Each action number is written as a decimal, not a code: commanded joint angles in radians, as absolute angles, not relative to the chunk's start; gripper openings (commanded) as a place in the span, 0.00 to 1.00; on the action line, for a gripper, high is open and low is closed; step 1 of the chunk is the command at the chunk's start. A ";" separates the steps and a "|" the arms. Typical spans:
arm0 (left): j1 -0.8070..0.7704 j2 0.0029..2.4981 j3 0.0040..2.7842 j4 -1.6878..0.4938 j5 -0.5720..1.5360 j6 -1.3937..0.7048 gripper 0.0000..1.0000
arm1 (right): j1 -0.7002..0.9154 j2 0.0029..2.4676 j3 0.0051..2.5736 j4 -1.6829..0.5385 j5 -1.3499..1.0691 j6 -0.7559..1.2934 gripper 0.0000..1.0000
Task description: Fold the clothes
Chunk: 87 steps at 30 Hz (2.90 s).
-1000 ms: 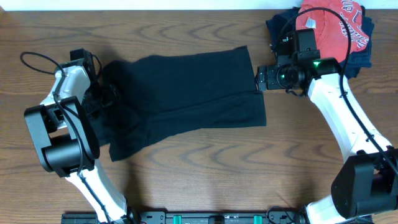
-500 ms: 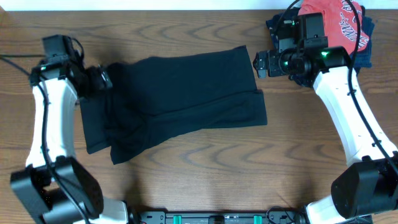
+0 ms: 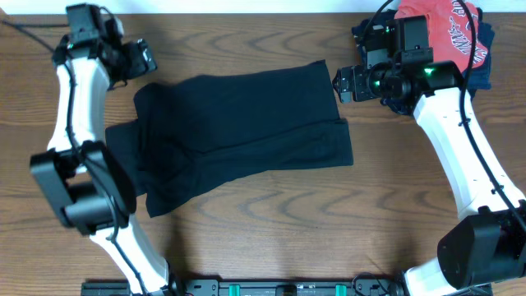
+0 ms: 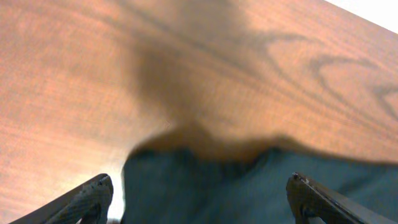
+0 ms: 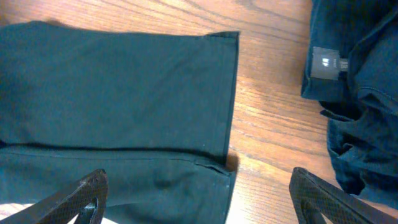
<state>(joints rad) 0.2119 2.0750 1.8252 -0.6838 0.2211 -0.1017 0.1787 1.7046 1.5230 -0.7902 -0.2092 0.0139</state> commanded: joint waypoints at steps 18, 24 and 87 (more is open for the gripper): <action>0.172 2.300 1.901 -0.717 0.193 0.093 0.81 | 0.204 1.713 1.542 -0.796 -0.213 -0.017 0.93; 0.173 2.356 1.901 -0.717 0.191 0.093 0.72 | 0.203 1.713 1.542 -0.796 -0.206 -0.039 0.94; 0.130 2.333 1.922 -0.831 0.088 0.022 0.06 | 0.203 1.713 1.542 -0.797 -0.207 -0.061 0.95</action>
